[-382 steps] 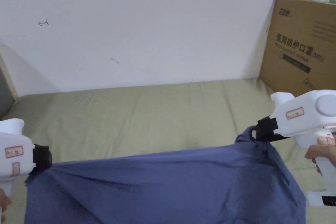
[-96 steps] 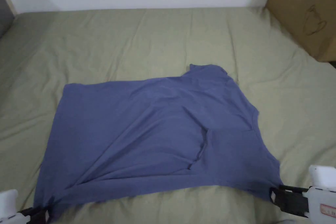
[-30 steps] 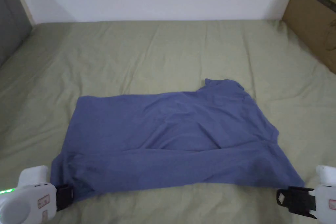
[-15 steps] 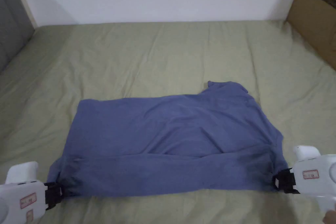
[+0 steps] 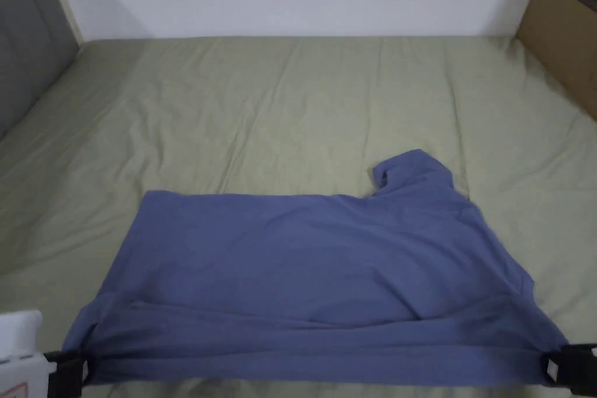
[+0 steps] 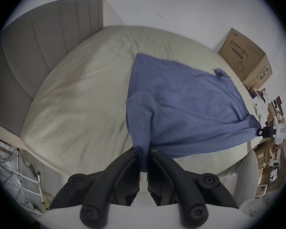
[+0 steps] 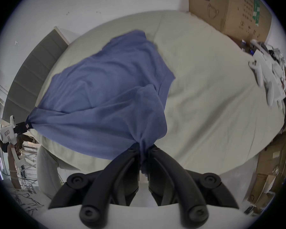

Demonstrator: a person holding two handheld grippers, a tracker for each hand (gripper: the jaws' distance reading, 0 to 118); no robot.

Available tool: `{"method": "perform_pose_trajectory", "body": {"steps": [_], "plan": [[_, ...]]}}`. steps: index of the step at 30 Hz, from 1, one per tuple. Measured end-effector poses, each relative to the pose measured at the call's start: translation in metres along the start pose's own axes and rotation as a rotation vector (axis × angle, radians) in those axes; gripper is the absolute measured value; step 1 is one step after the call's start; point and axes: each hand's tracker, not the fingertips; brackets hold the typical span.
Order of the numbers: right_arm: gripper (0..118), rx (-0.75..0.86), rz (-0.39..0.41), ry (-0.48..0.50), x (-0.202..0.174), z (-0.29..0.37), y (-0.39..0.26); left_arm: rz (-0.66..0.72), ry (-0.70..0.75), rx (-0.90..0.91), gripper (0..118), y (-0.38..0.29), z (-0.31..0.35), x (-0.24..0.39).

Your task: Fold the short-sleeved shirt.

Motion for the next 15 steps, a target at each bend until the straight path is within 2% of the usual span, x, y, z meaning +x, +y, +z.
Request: {"method": "perform_pose_trajectory", "body": {"steps": [2,3,4,5,6,7,9,10,11,12,14,15], "plan": [[8,-0.019,-0.018,-0.011,0.001,-0.016,-0.018,0.007,-0.012,-0.039,6,-0.022,-0.013,-0.003],[9,-0.018,-0.026,-0.002,0.001,-0.023,-0.024,0.017,-0.017,-0.041,11,-0.028,-0.020,-0.005],[21,-0.027,-0.040,-0.023,0.001,-0.027,-0.024,0.050,-0.013,-0.033,36,-0.032,-0.024,-0.008],[35,-0.030,-0.042,-0.091,-0.002,-0.027,-0.024,0.080,0.031,-0.031,56,-0.034,-0.024,-0.010],[46,-0.017,-0.017,-0.141,-0.006,-0.023,-0.023,0.084,0.041,-0.056,67,-0.032,-0.021,-0.011],[52,0.001,0.007,-0.165,-0.009,-0.014,-0.022,0.093,0.016,-0.038,79,-0.028,-0.022,-0.021],[52,0.030,-0.001,-0.135,0.002,-0.003,-0.013,0.113,-0.014,0.039,95,-0.024,-0.007,-0.024],[52,0.046,-0.016,-0.120,0.001,0.008,-0.009,0.115,-0.014,0.056,95,-0.020,0.000,-0.023],[52,0.067,-0.025,-0.097,0.000,0.017,-0.005,0.112,-0.016,0.074,93,-0.013,0.011,-0.017],[51,0.087,-0.045,-0.068,-0.003,0.029,-0.001,0.107,-0.011,0.086,86,-0.008,0.017,-0.014],[38,0.147,-0.069,0.027,-0.006,0.040,0.005,0.107,-0.039,0.150,29,-0.001,0.026,-0.007],[20,0.174,-0.088,0.059,-0.009,0.043,0.008,0.104,-0.048,0.163,0,0.004,0.026,-0.001]]}}
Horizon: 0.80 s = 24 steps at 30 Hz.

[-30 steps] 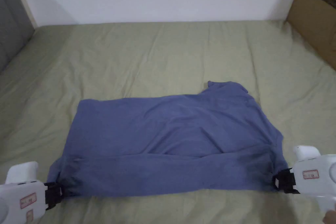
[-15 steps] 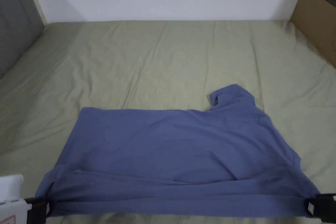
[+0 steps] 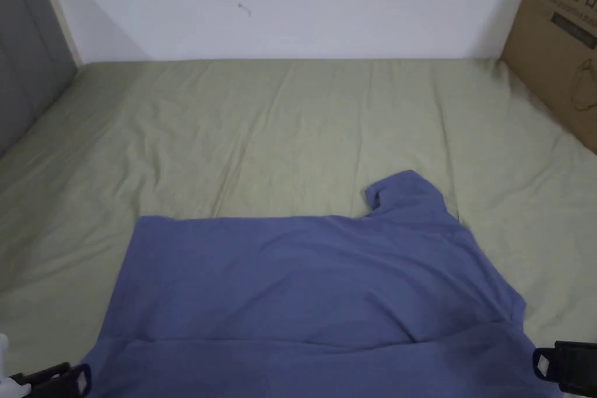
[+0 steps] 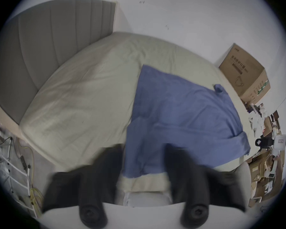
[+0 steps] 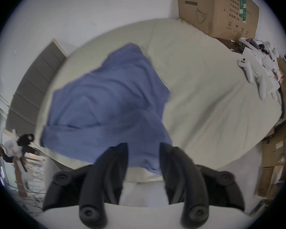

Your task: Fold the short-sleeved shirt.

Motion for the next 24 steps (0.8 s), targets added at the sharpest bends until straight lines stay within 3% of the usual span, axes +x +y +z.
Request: {"method": "perform_pose_trajectory", "body": {"steps": [1,4,5,11,12,13,14,17,19,20,22,23,24], "plan": [[2,0.012,-0.007,0.022,-0.002,-0.002,0.004,0.006,0.010,0.000,0,0.001,-0.004,0.007],[1,0.029,-0.074,0.073,-0.007,-0.016,0.016,-0.013,0.016,-0.005,0,0.003,-0.027,0.022],[1,0.034,-0.071,0.103,-0.008,-0.023,0.023,-0.011,-0.018,-0.022,0,0.005,-0.035,0.027],[1,0.075,-0.031,0.071,-0.016,-0.072,0.120,-0.045,-0.040,-0.025,0,0.042,-0.078,0.047],[8,0.084,-0.012,0.053,-0.015,-0.084,0.140,-0.047,-0.045,-0.023,0,0.047,-0.084,0.050],[26,0.104,0.012,0.017,-0.014,-0.100,0.162,-0.058,-0.053,-0.018,0,0.054,-0.091,0.052],[36,0.091,0.023,-0.033,-0.015,-0.116,0.181,-0.070,-0.053,-0.021,0,0.060,-0.098,0.055],[58,-0.024,0.036,-0.083,-0.008,-0.177,0.225,-0.095,-0.040,-0.033,0,0.071,-0.115,0.058],[58,-0.101,0.016,-0.092,-0.004,-0.210,0.239,-0.083,-0.051,-0.038,0,0.075,-0.123,0.056],[58,-0.143,0.032,-0.120,-0.007,-0.223,0.242,-0.080,-0.055,-0.044,0,0.075,-0.126,0.056],[58,-0.204,0.149,-0.112,-0.008,-0.249,0.239,-0.076,-0.047,-0.054,0,0.077,-0.132,0.053],[58,-0.247,0.169,-0.147,-0.008,-0.260,0.236,-0.080,-0.041,-0.060,0,0.079,-0.135,0.051],[57,-0.214,0.136,-0.134,-0.009,-0.257,0.234,-0.082,-0.034,-0.065,0,0.080,-0.135,0.052]]}}
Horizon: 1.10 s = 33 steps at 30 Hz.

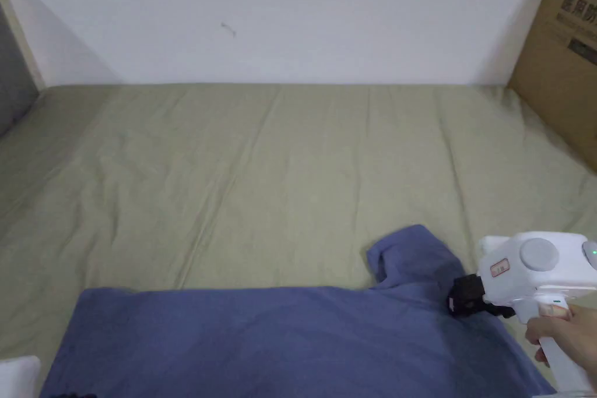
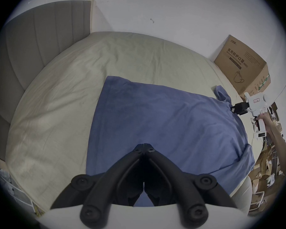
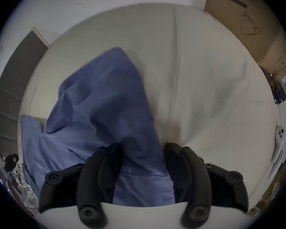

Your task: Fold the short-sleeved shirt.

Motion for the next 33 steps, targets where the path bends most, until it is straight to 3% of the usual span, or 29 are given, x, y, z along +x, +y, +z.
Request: {"method": "perform_pose_trajectory", "body": {"steps": [1,2,3,4,6,7,8,11,16,18,20,23,24,25,26,27,31,33], "plan": [[50,0.007,-0.026,0.000,0.010,-0.003,0.006,0.001,0.007,-0.001,0,0.002,-0.001,-0.003],[33,0.004,-0.059,0.013,0.013,0.002,0.008,-0.002,0.015,-0.002,0,0.005,-0.002,-0.006],[0,0.020,-0.039,0.010,0.011,0.010,0.008,-0.002,0.019,-0.003,7,0.009,-0.003,-0.009],[0,0.039,0.002,0.043,0.010,0.013,0.009,0.007,0.022,0.002,35,0.014,-0.004,-0.012],[0,0.011,0.015,0.012,0.001,0.021,0.002,0.021,0.054,0.011,96,0.028,-0.010,-0.017],[0,0.020,0.008,0.014,0.002,0.020,0.002,0.032,0.060,0.033,116,0.035,-0.015,-0.019],[0,0.020,-0.010,0.019,0.003,0.020,0.001,0.035,0.053,0.051,118,0.042,-0.021,-0.018],[0,0.020,-0.053,0.037,0.005,0.018,-0.003,0.045,0.079,0.024,115,0.075,-0.047,-0.024],[0,0.024,-0.047,0.040,0.004,0.023,-0.003,0.056,0.135,-0.040,114,0.123,-0.116,-0.042],[0,0.024,-0.057,0.045,0.003,0.025,-0.002,0.066,0.146,-0.065,100,0.133,-0.137,-0.043],[0,0.025,-0.057,0.048,0.004,0.024,-0.004,0.056,0.173,-0.100,68,0.134,-0.160,-0.043],[0,0.030,-0.072,0.057,0.005,0.026,-0.004,0.042,0.199,-0.118,61,0.133,-0.164,-0.039],[0,0.034,-0.079,0.061,0.006,0.027,-0.003,0.016,0.209,-0.113,48,0.133,-0.159,-0.037],[0,0.038,-0.086,0.066,0.007,0.028,-0.003,-0.021,0.242,-0.089,9,0.133,-0.155,-0.036],[0,0.038,-0.091,0.072,0.008,0.029,-0.003,-0.020,0.250,-0.103,1,0.131,-0.154,-0.038],[0,0.041,-0.090,0.074,0.008,0.031,-0.003,0.035,0.169,-0.119,1,0.130,-0.152,-0.042],[0,0.053,-0.108,0.147,0.011,0.062,-0.004,0.070,0.121,-0.105,1,0.132,-0.116,-0.048],[0,0.099,-0.018,0.146,0.006,0.093,-0.010,0.037,0.082,-0.043,1,0.131,-0.082,-0.045]]}}
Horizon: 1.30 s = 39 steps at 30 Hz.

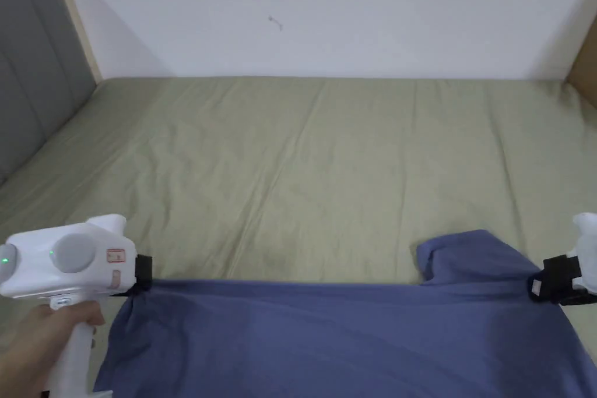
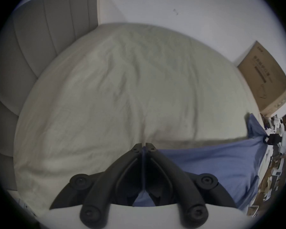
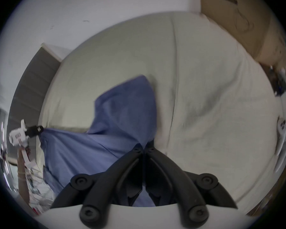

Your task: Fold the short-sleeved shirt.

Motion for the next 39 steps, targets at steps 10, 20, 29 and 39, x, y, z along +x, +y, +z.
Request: {"method": "perform_pose_trajectory", "body": {"steps": [10,20,29,39], "plan": [[0,0.078,0.046,0.060,-0.009,0.133,-0.104,-0.045,-0.048,0.152,1,-0.095,0.180,-0.011],[0,-0.169,-0.084,0.036,0.012,0.084,-0.286,-0.043,-0.030,-0.086,3,-0.238,0.151,-0.044],[62,0.002,0.047,-0.101,-0.030,0.113,-0.272,0.087,-0.028,-0.009,112,-0.240,0.176,-0.057],[4,0.166,0.070,0.248,-0.125,0.136,-0.254,0.266,-0.195,0.117,3,-0.267,0.215,-0.073]]}}
